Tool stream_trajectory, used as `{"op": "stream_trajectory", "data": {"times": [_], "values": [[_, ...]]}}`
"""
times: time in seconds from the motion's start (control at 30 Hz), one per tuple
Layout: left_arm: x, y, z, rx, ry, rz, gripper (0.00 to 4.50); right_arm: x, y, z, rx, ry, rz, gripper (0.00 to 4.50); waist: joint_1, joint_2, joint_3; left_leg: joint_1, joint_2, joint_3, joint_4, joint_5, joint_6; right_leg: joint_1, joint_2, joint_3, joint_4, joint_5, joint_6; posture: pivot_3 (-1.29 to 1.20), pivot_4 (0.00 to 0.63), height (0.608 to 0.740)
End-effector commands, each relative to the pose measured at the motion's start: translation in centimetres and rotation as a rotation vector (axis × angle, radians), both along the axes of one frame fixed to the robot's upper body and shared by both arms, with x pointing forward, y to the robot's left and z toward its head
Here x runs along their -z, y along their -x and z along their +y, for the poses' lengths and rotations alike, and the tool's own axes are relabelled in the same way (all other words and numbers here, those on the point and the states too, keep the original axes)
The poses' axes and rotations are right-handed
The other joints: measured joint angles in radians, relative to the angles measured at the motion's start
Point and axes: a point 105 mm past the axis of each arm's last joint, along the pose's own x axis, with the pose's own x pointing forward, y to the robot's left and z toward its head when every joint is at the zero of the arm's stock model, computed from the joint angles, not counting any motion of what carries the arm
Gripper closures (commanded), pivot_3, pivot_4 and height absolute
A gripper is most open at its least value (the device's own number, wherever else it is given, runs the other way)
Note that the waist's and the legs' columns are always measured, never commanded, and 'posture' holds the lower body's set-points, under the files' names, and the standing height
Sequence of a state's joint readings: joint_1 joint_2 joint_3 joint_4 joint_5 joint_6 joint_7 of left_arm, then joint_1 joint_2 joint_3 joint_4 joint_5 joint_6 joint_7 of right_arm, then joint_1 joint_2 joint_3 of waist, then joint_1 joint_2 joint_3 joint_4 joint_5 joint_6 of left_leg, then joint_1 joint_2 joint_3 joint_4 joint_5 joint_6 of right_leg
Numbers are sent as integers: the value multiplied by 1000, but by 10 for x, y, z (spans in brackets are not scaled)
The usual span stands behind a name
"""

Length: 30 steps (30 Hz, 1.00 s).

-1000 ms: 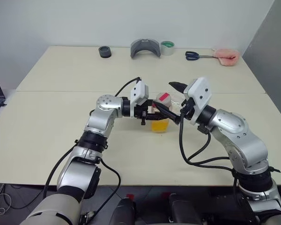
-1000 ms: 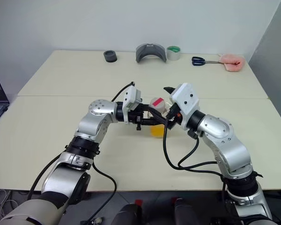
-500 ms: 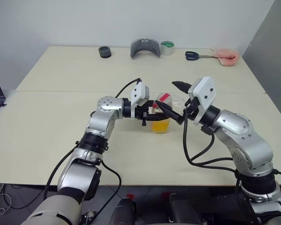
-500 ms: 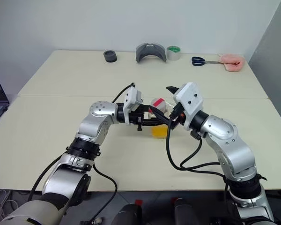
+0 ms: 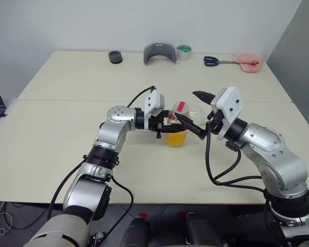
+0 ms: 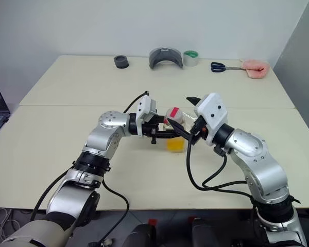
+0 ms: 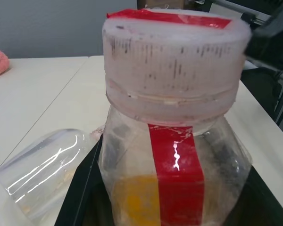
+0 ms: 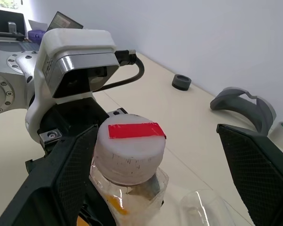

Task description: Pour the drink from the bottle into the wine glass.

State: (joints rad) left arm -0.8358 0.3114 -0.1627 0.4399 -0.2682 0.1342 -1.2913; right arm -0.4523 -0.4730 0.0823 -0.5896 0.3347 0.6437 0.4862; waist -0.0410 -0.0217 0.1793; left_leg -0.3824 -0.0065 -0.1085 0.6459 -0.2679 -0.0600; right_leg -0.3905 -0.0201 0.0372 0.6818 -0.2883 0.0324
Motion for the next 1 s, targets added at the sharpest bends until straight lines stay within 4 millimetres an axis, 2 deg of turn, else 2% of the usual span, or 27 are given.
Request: {"op": "stream_trajectory", "data": {"times": [0.03, 0.37, 0.57, 0.8, 1.0], "values": [[-17, 6, 0, 26, 36, -67, 2704, -10, -4, -21, 92, -7, -37, 222, 0, 0, 0, 0, 0, 0, 0, 0, 0, 0, 0, 0, 0, 0, 0, 0, 150, 740], [-17, 5, 0, 24, 36, -67, 2704, -12, 10, -21, 45, 4, -27, 222, 0, 0, 0, 0, 0, 0, 0, 0, 0, 0, 0, 0, 0, 0, 0, 0, 150, 740], [-16, 5, 0, 25, 35, -66, 2704, -14, 22, -10, -33, -2, -6, 222, 0, 0, 0, 0, 0, 0, 0, 0, 0, 0, 0, 0, 0, 0, 0, 0, 150, 740], [-16, 4, 1, 24, 36, -65, 2704, -19, 25, -1, -73, -11, -9, 222, 0, 0, 0, 0, 0, 0, 0, 0, 0, 0, 0, 0, 0, 0, 0, 0, 150, 740], [-16, 4, 1, 24, 35, -66, 2704, -20, 16, 13, -65, 13, -38, 222, 0, 0, 0, 0, 0, 0, 0, 0, 0, 0, 0, 0, 0, 0, 0, 0, 150, 740]]}}
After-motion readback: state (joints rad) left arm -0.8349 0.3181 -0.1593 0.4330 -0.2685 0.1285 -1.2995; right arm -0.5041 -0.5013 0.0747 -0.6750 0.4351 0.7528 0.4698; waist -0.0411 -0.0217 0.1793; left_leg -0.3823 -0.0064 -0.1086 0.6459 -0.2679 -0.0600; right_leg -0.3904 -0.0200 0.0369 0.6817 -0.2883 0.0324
